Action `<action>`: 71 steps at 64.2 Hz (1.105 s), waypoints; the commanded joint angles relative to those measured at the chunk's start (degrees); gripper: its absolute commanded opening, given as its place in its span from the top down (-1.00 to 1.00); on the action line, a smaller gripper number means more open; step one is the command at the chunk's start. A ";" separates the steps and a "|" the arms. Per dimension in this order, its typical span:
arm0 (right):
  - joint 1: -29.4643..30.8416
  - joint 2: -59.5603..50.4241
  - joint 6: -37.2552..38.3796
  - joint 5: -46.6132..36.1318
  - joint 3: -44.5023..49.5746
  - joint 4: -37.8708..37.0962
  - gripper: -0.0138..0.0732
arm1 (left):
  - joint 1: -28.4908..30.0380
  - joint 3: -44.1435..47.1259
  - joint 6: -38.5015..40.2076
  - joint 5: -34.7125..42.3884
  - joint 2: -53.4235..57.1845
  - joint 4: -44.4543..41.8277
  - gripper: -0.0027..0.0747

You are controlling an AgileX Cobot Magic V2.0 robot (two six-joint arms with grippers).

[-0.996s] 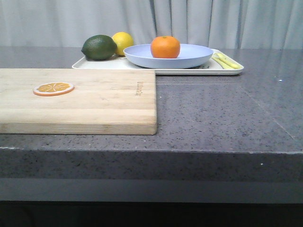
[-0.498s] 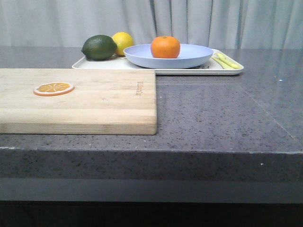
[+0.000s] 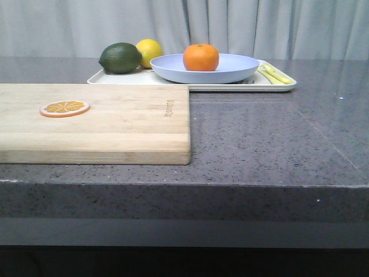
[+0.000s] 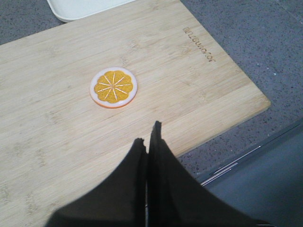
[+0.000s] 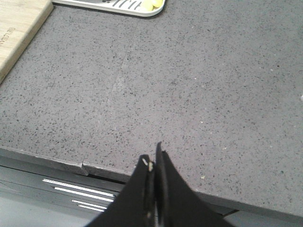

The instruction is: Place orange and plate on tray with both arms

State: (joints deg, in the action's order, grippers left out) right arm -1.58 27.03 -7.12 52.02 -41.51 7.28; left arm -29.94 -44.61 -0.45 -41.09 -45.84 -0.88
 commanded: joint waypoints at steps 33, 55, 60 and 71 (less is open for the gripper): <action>-0.04 0.27 -0.50 -3.96 -1.49 0.20 0.83 | 24.22 34.39 0.45 33.95 39.98 -0.43 0.98; -0.04 0.34 -0.50 -3.85 -1.49 0.20 0.83 | 25.32 46.62 0.45 42.91 47.17 6.58 0.98; -0.04 0.34 -0.50 -3.85 -1.49 0.20 0.83 | 25.32 46.62 0.45 42.77 47.17 6.58 0.98; -0.04 0.34 -0.50 -3.77 -1.49 0.20 0.83 | 25.32 46.62 0.45 42.91 47.17 6.58 0.98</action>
State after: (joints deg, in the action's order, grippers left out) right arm -1.58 27.03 -7.12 51.81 -41.51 7.28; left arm -4.88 0.42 -0.45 -3.17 0.19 5.18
